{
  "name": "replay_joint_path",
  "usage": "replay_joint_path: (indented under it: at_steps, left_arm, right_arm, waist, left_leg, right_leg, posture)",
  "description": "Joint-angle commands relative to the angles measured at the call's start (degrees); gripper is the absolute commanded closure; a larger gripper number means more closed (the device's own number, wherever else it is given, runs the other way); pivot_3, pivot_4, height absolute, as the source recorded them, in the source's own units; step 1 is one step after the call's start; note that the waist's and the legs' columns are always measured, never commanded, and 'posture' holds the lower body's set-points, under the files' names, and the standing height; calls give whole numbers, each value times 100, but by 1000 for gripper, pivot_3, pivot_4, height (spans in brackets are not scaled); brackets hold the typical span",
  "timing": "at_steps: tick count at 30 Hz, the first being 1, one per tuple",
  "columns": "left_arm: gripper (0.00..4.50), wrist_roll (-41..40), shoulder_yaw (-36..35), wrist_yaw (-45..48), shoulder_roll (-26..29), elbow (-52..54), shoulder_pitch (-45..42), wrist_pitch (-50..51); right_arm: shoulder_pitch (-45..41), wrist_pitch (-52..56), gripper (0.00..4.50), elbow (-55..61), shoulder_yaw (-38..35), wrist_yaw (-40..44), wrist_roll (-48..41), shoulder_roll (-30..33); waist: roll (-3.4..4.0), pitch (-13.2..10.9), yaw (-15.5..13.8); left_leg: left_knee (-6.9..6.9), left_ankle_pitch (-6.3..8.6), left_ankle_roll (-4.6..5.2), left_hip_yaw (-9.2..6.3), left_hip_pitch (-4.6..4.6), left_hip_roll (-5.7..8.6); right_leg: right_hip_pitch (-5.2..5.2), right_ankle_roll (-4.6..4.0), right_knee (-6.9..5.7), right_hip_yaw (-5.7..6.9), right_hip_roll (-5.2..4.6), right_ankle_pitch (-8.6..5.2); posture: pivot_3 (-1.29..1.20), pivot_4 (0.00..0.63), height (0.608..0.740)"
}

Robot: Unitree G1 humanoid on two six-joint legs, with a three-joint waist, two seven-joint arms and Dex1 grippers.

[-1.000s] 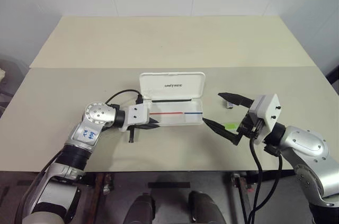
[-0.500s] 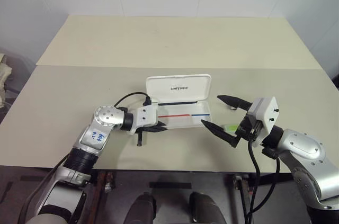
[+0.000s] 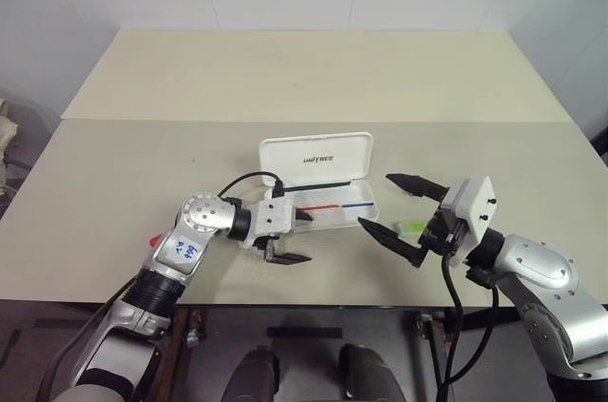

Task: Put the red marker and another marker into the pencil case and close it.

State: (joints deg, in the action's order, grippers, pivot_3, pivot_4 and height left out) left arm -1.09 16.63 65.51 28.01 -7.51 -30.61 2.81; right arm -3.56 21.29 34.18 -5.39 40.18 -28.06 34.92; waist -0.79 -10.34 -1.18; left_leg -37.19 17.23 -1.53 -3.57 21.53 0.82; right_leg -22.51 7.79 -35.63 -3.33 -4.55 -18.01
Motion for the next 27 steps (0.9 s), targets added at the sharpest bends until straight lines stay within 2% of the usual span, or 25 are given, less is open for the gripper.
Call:
replay_joint_path:
  at_steps: [1, 14, 18, 24, 27]
  left_arm:
    - [347, -303, -162, 119, 128, 299, 186, -148]
    - [347, -912, -1017, -504, 151, 853, 742, -436]
    - [347, -1848, -1933, -543, 561, 1671, 1344, 285]
    - [347, -1871, -2515, -513, 1208, 1501, 1647, 317]
    - [347, -1741, -2726, -393, 1584, 1020, 1604, 130]
  right_arm:
    - [-52, -81, 0, 157, -7, -39, -31, -46]
    - [-105, -54, 0, 114, 134, 37, -97, -119]
    - [-115, -43, 0, 74, 176, 82, -141, -139]
    - [-192, -51, 0, -8, 265, 149, -172, -157]
    - [-251, -54, 0, -61, 301, 182, -166, -173]
  waist:
    - [0, 0, 15]
    - [0, 0, 107]
    - [-1, -1, 185]
    - [0, -1, 148]
    - [0, -2, 134]
  left_leg:
    - [1, 0, 0, 0, 0, -1]
    - [4, 0, 0, -1, -1, -7]
    - [9, 2, -2, 5, -2, -41]
    - [10, 1, -5, 6, -10, -46]
    - [9, 1, -5, 6, -10, -46]
  right_leg:
    - [0, 0, 0, 0, 0, 0]
    - [-1, 0, 0, 0, -1, 0]
    - [-4, -1, 2, -5, 1, 0]
    - [-3, -11, -5, -1, 4, -5]
    - [-1, -15, -3, 1, 4, -2]
  posture:
    - [0, 150, 740]
    - [0, 150, 740]
    - [0, 150, 740]
    - [0, 150, 740]
    - [0, 150, 740]
